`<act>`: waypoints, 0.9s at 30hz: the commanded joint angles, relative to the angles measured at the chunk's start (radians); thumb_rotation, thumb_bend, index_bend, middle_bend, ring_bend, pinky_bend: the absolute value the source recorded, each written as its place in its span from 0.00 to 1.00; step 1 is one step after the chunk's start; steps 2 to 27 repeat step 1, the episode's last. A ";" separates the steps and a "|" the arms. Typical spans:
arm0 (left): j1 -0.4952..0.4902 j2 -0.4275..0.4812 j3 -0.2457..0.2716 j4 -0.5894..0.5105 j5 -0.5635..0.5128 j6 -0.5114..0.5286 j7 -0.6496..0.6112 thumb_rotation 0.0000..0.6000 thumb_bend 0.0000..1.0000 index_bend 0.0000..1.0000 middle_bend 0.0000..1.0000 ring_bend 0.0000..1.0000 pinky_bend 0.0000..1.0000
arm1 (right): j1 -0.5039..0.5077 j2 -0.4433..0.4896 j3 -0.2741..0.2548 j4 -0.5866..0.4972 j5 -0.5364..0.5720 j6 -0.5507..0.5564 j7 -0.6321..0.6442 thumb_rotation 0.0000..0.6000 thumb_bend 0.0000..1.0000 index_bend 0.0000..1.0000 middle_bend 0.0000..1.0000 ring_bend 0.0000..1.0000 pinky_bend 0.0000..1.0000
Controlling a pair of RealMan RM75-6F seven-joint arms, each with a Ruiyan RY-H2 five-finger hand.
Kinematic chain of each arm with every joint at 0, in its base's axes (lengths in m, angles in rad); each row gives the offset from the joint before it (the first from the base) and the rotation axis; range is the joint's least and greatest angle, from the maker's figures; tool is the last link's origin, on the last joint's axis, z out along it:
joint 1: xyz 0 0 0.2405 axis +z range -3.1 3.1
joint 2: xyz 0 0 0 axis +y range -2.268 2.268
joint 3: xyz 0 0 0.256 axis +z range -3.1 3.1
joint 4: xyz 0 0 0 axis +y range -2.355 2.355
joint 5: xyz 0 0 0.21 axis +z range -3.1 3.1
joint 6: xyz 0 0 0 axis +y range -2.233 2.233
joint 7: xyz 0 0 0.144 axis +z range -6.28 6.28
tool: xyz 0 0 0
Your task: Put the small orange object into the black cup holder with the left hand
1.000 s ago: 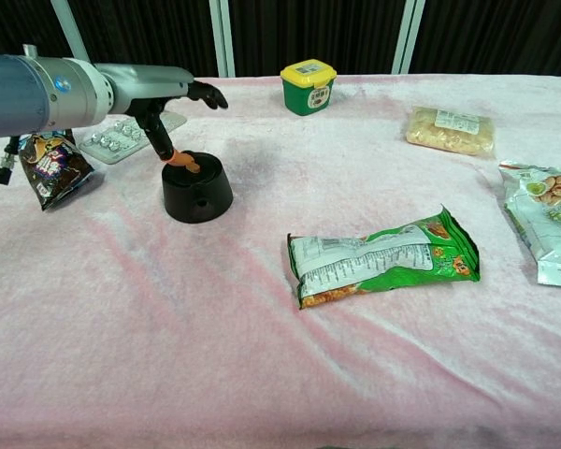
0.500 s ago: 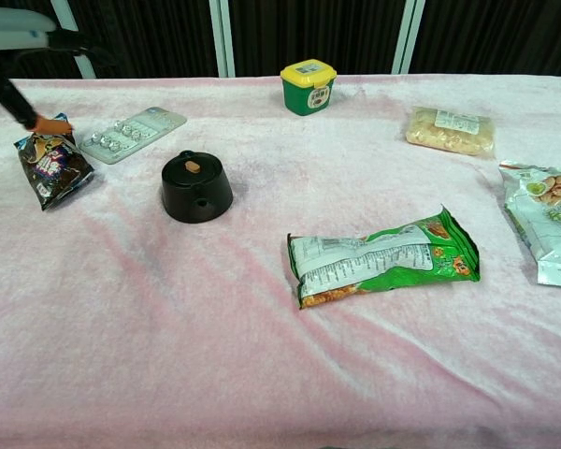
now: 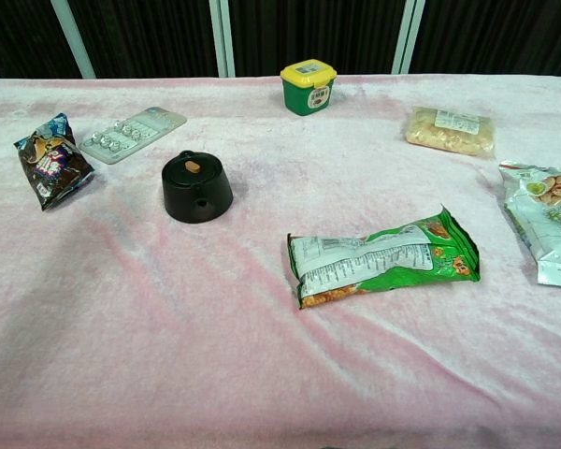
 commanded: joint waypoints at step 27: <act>0.041 0.004 0.021 0.030 0.058 0.030 -0.041 1.00 0.31 0.16 0.07 0.00 0.00 | 0.000 0.000 0.000 0.000 -0.001 0.001 0.001 1.00 0.17 0.05 0.02 0.13 0.16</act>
